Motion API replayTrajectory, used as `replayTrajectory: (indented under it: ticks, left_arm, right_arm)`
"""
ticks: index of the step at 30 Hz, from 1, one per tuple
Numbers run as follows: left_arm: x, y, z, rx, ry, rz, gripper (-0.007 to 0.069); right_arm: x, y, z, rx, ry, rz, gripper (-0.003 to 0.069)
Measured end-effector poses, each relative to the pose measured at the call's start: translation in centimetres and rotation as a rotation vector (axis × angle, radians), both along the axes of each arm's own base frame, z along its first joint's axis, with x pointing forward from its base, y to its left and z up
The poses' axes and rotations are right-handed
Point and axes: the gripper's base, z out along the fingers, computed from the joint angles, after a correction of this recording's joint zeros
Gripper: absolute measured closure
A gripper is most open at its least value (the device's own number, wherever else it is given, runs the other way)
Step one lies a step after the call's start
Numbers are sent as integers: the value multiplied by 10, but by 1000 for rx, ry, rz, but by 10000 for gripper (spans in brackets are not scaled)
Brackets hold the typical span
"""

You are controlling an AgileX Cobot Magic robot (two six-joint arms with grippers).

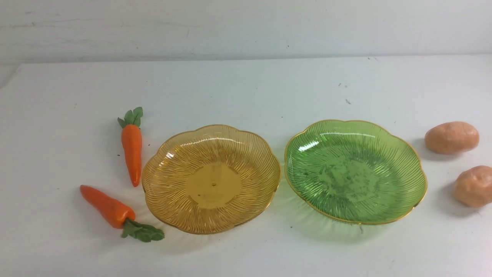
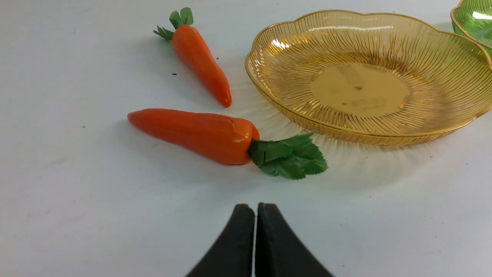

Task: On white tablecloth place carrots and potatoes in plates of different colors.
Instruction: 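Put the potato onto the plate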

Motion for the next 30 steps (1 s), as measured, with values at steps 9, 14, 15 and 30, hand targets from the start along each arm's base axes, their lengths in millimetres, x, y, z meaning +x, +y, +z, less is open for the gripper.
replayTrajectory:
  ticks: [9, 14, 15, 30]
  left_arm:
    - [0, 0, 0, 0, 0, 0, 628]
    - [0, 0, 0, 0, 0, 0, 628]
    - [0, 0, 0, 0, 0, 0, 628]
    - [0, 0, 0, 0, 0, 0, 628]
  right_arm:
    - [0, 0, 0, 0, 0, 0, 674]
    - [0, 0, 0, -9, -1, -1, 674]
    - [0, -1, 0, -22, -3, -1, 674]
    - [2, 9, 13, 975, -62, -71, 674]
